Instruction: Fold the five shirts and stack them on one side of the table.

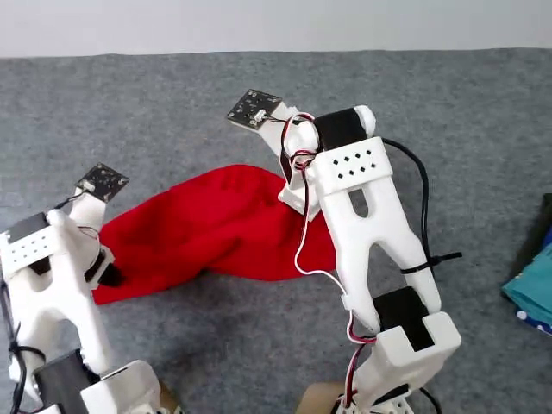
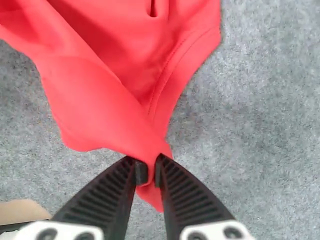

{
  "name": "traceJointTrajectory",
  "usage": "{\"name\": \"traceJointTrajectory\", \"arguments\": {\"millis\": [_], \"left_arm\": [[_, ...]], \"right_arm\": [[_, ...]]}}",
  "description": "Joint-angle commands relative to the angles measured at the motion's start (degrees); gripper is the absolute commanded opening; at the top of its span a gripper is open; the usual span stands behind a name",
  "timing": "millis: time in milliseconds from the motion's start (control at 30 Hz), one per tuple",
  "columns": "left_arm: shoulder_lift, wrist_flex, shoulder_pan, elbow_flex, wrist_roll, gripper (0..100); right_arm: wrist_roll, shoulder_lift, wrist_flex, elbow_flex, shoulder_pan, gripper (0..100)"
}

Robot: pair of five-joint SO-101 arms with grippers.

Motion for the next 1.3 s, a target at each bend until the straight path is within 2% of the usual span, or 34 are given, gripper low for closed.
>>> {"name": "traceJointTrajectory", "arguments": {"millis": [0, 100, 233, 633, 1000, 1267], "left_arm": [[0.09, 0.44, 1.58, -1.98, -0.53, 25], [0.09, 0.18, 2.64, -1.98, -0.53, 24], [0.18, -4.04, 2.55, -1.98, -0.35, 23], [8.7, -4.04, 2.46, -2.42, -0.35, 22], [-6.95, 4.66, 1.93, -1.89, -0.62, 12], [-9.05, 3.43, 2.81, 5.23, -4.22, 10]], "right_arm": [[-0.7, -1.19, 2.33, -2.55, 0.4, 1.1], [-0.7, -1.27, 2.33, -2.55, -0.13, 1.1], [-0.7, -1.27, 2.33, -2.55, -1.01, 1.1], [-0.7, -1.36, 2.33, -2.55, -1.01, 1.1], [-0.62, -1.45, 2.33, -2.55, -0.84, 1.1], [-0.62, -1.63, 2.33, -2.55, -0.84, 1.1]]}}
